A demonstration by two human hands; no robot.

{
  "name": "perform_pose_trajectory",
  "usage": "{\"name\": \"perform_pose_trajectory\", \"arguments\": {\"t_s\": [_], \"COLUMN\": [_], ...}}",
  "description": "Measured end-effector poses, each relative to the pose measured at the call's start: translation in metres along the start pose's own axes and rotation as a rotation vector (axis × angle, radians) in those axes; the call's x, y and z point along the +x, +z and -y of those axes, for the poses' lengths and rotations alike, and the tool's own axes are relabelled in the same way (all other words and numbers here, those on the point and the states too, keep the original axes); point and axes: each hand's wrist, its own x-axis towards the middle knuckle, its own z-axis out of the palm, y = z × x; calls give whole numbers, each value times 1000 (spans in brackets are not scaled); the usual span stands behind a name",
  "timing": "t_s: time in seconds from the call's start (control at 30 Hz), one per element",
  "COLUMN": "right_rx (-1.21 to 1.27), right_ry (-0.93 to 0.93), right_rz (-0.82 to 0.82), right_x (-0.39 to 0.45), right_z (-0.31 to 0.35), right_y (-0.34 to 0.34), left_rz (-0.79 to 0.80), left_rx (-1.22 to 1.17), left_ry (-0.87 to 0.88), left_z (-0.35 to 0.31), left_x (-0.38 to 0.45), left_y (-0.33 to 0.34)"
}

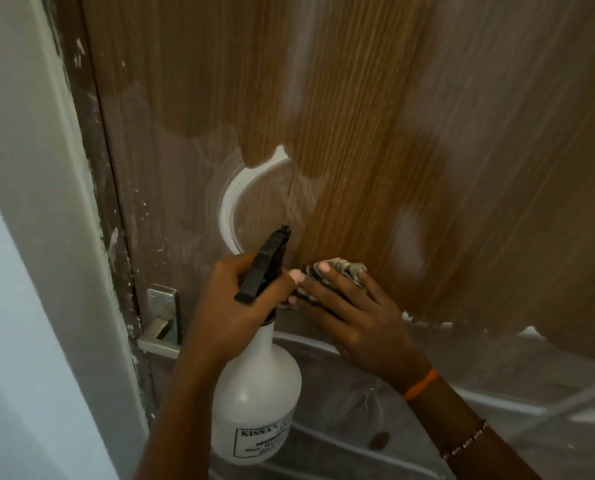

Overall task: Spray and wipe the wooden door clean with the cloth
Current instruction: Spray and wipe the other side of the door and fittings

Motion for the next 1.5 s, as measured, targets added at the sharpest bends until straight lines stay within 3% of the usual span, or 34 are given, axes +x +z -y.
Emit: {"name": "perform_pose_trajectory", "arguments": {"t_s": [0.13,0.27,0.4,0.53,0.7,0.8,1.03,1.17,1.33,1.5], "right_rx": [-67,-70,-40,-43,-28,-14,-62,-57,68,90], "right_ry": [29,236,382,322,204,130,288,357,218,24], "right_rz": [-54,-210,-311,-290,-122,-110,-378,-469,-296,-38], "right_x": [36,97,128,107,55,65,180,197,147,89], "right_z": [-21,-53,-50,-17,35,27,-39,-36,12,62], "right_y": [-20,-49,-54,-24,22,18,-33,-34,5,47], "left_rz": [38,122,67,5,-47,-69,-138,-220,-318,-275], "left_rx": [-13,-13,-24,-21,9,44,123,141,161,155], "left_ry": [-18,-11,0,-1,20,45,35,36,39,39], "left_z": [4,6,11,12,11,9,-4,-7,-1,-1], "left_x": [2,-2,-5,-4,-1,3,9,7,5,6], "left_y": [-16,-25,-36,-44,-49,-47,-50,-51,-62,-74]}}
